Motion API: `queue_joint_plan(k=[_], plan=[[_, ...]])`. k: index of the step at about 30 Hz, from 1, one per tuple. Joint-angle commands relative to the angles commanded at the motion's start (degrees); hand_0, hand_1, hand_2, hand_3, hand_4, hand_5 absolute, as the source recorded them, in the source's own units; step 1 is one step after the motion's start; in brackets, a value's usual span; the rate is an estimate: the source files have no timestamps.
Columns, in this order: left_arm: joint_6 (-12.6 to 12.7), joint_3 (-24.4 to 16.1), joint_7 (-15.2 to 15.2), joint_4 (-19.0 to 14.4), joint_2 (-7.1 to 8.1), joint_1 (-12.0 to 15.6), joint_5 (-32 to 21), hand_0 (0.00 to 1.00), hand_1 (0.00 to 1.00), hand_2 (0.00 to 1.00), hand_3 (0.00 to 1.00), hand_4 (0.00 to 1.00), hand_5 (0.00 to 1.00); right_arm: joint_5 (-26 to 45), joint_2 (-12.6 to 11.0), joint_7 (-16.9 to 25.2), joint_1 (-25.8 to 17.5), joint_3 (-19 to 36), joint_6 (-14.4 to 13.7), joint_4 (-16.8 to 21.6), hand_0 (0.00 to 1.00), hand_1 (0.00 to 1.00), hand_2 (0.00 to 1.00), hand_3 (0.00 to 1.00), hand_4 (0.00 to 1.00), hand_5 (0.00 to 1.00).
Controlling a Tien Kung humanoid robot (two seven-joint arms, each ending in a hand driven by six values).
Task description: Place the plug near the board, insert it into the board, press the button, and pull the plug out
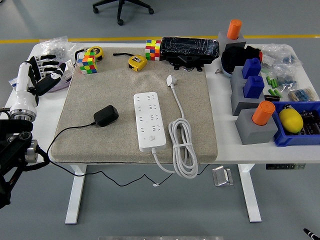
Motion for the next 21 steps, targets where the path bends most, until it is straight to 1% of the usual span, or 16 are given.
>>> queue_joint_plan(k=[6, 14, 21], plan=[[-0.08, 0.22, 0.2, -0.2, 0.15, -0.01, 0.14, 0.452, 0.52, 0.558, 0.588, 0.78, 0.217, -0.03, 0.15, -0.02, -0.08, 0.05, -0.01, -0.21, 0.613, 0.666, 0.639, 0.572, 0.975, 0.588], [-0.11, -0.58, 0.55, -0.83, 0.26, 0.49, 0.38, 0.451, 0.519, 0.558, 0.587, 0.781, 0.217, -0.29, 0.03, 0.01, 0.4, 0.35, -0.05, -0.04, 0.613, 0.667, 0.639, 0.572, 0.976, 0.587], [-0.21, -0.94, 0.81, -1.09, 0.01, 0.7, 0.51, 0.453, 0.52, 0.557, 0.585, 0.781, 0.217, -0.28, 0.36, -0.03, 0.19, 0.38, -0.02, -0.25, 0.614, 0.667, 0.64, 0.572, 0.976, 0.589]])
